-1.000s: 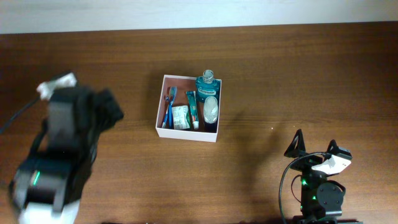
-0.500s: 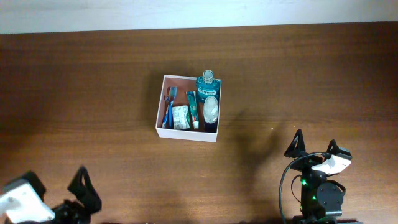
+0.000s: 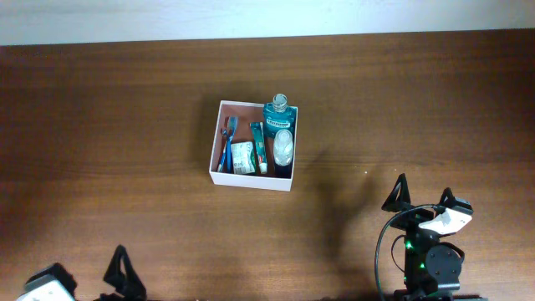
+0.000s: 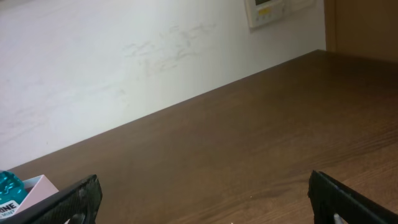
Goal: Pack container
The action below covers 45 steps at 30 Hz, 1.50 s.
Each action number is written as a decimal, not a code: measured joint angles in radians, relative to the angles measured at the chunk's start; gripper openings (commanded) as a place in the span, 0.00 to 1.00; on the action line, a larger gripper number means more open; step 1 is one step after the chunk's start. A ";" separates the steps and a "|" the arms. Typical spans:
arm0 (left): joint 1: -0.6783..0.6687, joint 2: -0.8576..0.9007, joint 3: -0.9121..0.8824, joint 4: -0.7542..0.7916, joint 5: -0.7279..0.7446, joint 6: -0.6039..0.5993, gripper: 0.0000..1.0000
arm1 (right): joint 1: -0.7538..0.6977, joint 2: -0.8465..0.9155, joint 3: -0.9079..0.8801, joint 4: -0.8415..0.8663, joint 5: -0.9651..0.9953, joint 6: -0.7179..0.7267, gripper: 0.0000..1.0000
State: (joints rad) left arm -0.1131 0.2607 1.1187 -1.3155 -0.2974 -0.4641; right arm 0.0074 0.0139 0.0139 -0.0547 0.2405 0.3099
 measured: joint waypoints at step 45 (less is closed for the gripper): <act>0.051 -0.247 -1.095 1.251 0.013 0.069 0.99 | 0.000 0.000 0.000 0.000 0.000 0.000 0.99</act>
State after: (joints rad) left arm -0.0620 0.0139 0.0238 -0.0647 -0.2844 -0.3946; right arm 0.0074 0.0139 0.0135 -0.0547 0.2405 0.3099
